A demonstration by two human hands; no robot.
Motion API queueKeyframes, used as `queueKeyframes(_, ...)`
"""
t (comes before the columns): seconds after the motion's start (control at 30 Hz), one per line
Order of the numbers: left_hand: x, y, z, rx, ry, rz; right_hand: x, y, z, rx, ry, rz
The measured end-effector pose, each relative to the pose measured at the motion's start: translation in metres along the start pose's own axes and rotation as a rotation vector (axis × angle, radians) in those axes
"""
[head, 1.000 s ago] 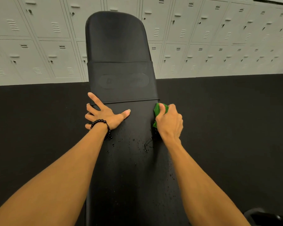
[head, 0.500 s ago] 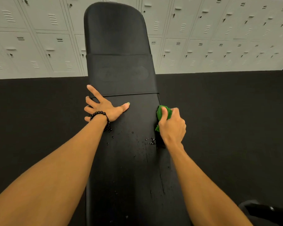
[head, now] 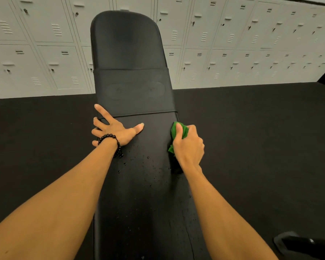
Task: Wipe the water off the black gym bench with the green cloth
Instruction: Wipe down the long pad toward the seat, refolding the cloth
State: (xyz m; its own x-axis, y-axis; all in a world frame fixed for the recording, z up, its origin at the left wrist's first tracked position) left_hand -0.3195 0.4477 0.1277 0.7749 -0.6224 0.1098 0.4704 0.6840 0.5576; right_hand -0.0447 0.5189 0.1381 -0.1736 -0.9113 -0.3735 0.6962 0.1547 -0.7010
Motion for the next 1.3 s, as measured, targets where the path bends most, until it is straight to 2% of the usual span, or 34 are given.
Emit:
queueKeyframes(0.07, -0.001, 0.0, -0.001, 0.004, -0.001, 0.001, 0.019, -0.009, -0.009, 0.058, -0.096, 0.095)
queueKeyframes(0.13, 0.0, 0.0, -0.001, 0.007, 0.001, -0.001, 0.035, 0.0, -0.005, 0.089, -0.124, 0.164)
queueKeyframes(0.23, -0.001, 0.0, -0.001, 0.005, -0.001, 0.001, 0.015, 0.026, 0.011, 0.024, -0.025, -0.019)
queueKeyframes(0.3, 0.0, 0.0, -0.001, 0.004, -0.003, 0.0, 0.0, 0.026, 0.007, -0.031, -0.016, -0.137)
queueKeyframes(0.47, -0.003, 0.0, 0.001, 0.017, -0.005, -0.001, 0.005, -0.007, -0.012, 0.025, -0.115, 0.081)
queueKeyframes(0.57, -0.002, 0.001, 0.001, 0.016, -0.004, -0.001, -0.012, 0.009, 0.0, -0.05, -0.034, -0.078)
queueKeyframes(0.6, -0.001, 0.0, -0.001, 0.015, -0.01, 0.003, -0.013, 0.006, -0.002, -0.05, -0.037, -0.078)
queueKeyframes(0.73, -0.002, 0.0, -0.001, 0.009, -0.003, 0.009, 0.023, -0.018, -0.019, 0.073, -0.141, 0.18)
queueKeyframes(0.77, -0.001, 0.0, -0.001, 0.009, -0.006, 0.009, 0.03, -0.012, -0.015, 0.083, -0.135, 0.193)
queueKeyframes(0.93, 0.0, 0.0, 0.0, 0.004, -0.007, 0.01, -0.002, 0.011, 0.003, 0.004, -0.024, -0.072)
queueKeyframes(1.1, 0.001, -0.001, 0.0, 0.006, -0.009, 0.013, 0.025, -0.015, -0.015, 0.06, -0.125, 0.078)
queueKeyframes(1.17, 0.002, 0.0, 0.0, 0.014, -0.011, 0.008, 0.024, 0.005, -0.004, 0.04, -0.091, 0.03)
queueKeyframes(1.3, 0.002, -0.001, 0.001, 0.012, -0.004, 0.01, 0.006, 0.037, 0.01, 0.027, -0.007, -0.188)
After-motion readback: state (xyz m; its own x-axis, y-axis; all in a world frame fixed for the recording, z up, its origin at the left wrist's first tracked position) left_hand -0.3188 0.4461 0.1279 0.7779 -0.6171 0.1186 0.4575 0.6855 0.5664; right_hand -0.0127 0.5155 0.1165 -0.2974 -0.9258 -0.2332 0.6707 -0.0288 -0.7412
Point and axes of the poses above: each hand's wrist, its own x-axis away from the middle knuckle, its own z-axis out of the back of the hand, y = z × x, the point moved 10 cm from there along -x, towards the middle knuckle, and after that the axes turned 8 degrees about y, right-handed, at the moved point
